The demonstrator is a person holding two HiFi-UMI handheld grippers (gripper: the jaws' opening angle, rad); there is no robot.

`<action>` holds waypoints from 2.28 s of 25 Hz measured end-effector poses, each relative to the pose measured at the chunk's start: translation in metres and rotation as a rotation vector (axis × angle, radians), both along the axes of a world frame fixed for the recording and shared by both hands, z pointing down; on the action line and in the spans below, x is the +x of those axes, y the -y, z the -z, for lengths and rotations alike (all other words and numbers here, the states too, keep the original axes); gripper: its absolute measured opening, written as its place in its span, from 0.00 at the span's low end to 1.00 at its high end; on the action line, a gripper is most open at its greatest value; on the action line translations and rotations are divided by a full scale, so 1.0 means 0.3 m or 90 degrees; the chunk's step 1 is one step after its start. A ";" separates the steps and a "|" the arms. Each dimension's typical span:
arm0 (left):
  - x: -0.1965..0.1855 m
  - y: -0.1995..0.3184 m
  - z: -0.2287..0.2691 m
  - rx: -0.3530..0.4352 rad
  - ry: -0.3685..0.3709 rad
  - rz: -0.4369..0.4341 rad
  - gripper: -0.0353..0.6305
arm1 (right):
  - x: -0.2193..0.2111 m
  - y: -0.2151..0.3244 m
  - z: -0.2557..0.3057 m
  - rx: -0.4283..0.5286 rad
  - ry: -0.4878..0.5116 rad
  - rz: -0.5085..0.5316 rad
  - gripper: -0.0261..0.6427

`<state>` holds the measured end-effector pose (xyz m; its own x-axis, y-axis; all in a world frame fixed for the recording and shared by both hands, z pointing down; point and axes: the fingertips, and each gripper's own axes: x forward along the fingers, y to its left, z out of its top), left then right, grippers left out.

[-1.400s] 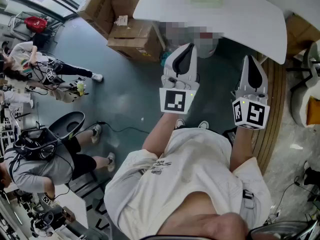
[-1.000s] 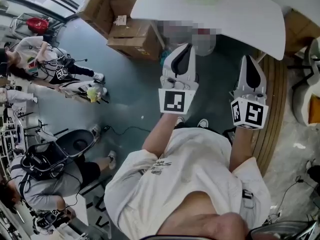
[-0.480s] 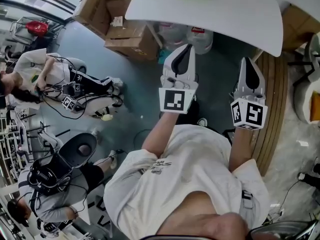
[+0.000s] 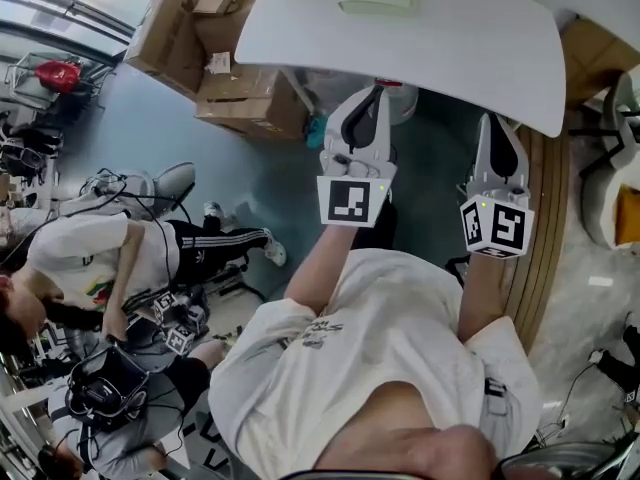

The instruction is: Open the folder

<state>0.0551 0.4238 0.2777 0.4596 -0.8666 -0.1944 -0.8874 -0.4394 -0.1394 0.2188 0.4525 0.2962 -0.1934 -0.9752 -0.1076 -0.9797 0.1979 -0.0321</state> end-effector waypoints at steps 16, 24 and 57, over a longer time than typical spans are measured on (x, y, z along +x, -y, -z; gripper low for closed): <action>-0.139 0.691 -0.040 -0.031 0.001 -0.002 0.05 | -0.157 0.707 -0.032 -0.038 -0.022 0.008 0.04; -0.172 0.944 -0.053 -0.041 0.008 -0.017 0.05 | -0.191 0.955 -0.042 -0.048 -0.027 -0.003 0.04; 0.131 1.612 0.016 -0.013 0.023 -0.044 0.05 | 0.087 1.594 -0.013 -0.032 -0.029 -0.026 0.04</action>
<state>0.0945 -0.0599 0.2729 0.5252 -0.8359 -0.1595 -0.8492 -0.5027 -0.1614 0.2449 -0.0258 0.3000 -0.1572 -0.9863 -0.0498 -0.9876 0.1572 0.0034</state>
